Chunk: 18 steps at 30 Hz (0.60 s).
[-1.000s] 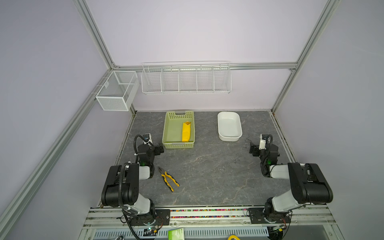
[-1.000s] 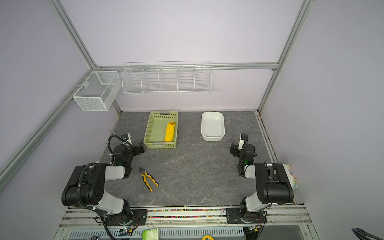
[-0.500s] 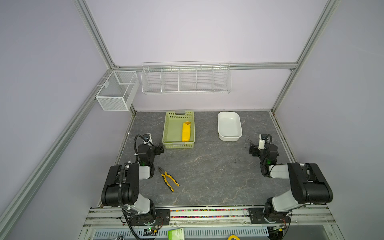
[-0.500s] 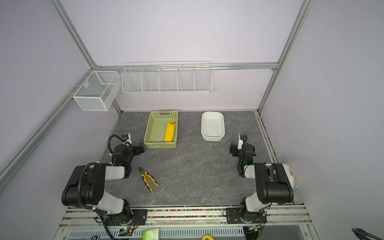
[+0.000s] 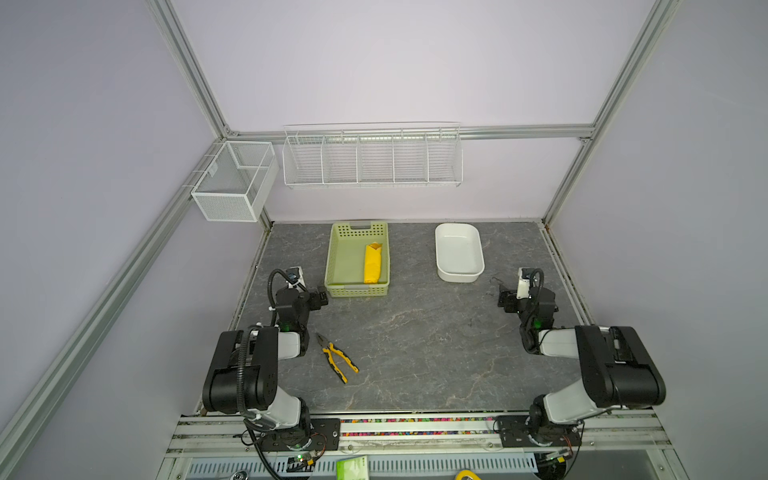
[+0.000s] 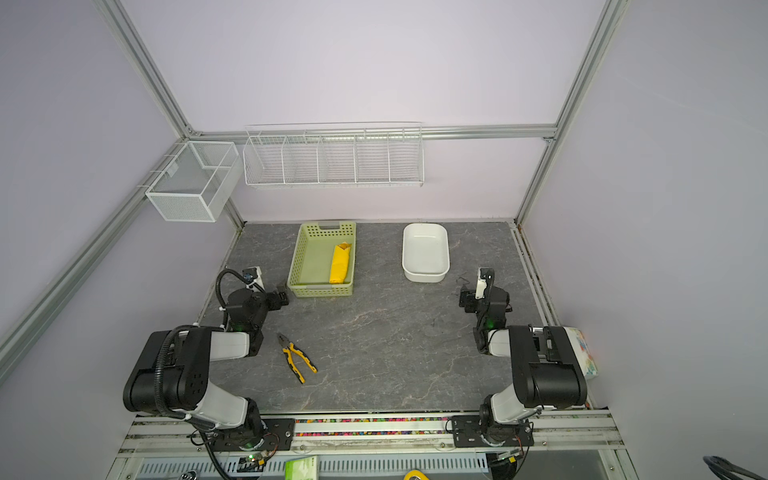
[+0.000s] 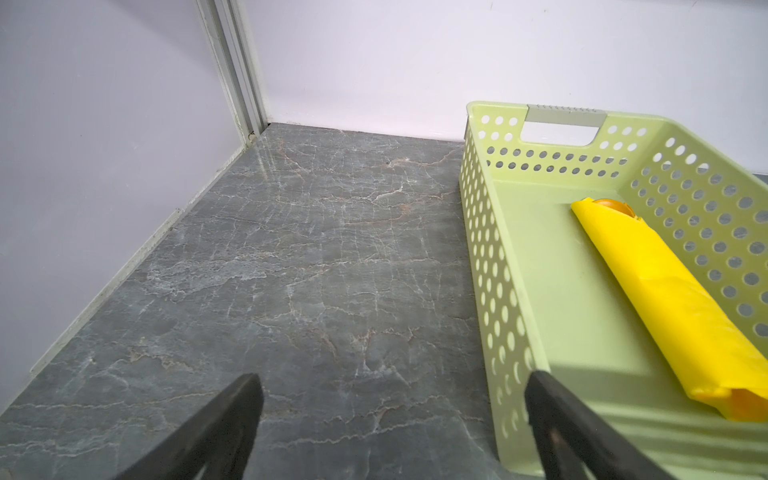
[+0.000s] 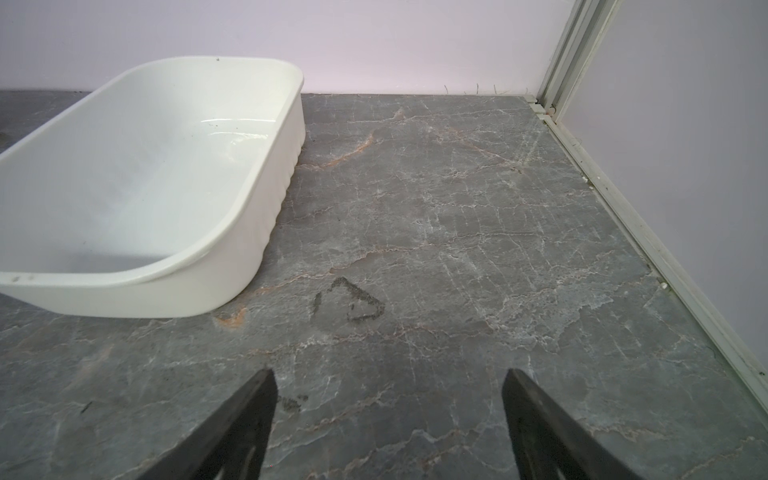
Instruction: Place the utensils on the paper napkin and roll it up
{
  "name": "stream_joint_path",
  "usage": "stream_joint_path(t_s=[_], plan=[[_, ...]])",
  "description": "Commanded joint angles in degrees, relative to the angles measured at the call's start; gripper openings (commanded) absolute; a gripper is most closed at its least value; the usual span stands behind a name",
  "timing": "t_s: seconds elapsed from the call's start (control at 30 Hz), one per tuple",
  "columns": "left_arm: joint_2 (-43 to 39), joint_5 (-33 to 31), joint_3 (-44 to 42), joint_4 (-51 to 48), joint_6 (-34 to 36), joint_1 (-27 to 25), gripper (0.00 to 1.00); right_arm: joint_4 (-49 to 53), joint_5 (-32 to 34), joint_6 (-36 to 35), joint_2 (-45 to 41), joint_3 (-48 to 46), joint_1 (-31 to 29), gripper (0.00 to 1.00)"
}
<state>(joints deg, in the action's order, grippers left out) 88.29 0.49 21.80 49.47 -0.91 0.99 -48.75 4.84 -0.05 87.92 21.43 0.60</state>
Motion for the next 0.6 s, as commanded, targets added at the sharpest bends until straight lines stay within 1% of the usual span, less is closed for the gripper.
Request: stream_joint_path(t_s=[0.0, 0.57], plan=[[0.4, 0.3, 0.9, 1.7, 0.9, -0.2, 0.99, -0.6, -0.3, -1.5, -0.3, 0.7, -0.3, 0.88], [0.4, 0.3, 0.9, 1.6, 0.9, -0.2, 0.99, -1.3, -0.2, -1.7, -0.2, 0.4, -0.4, 0.88]])
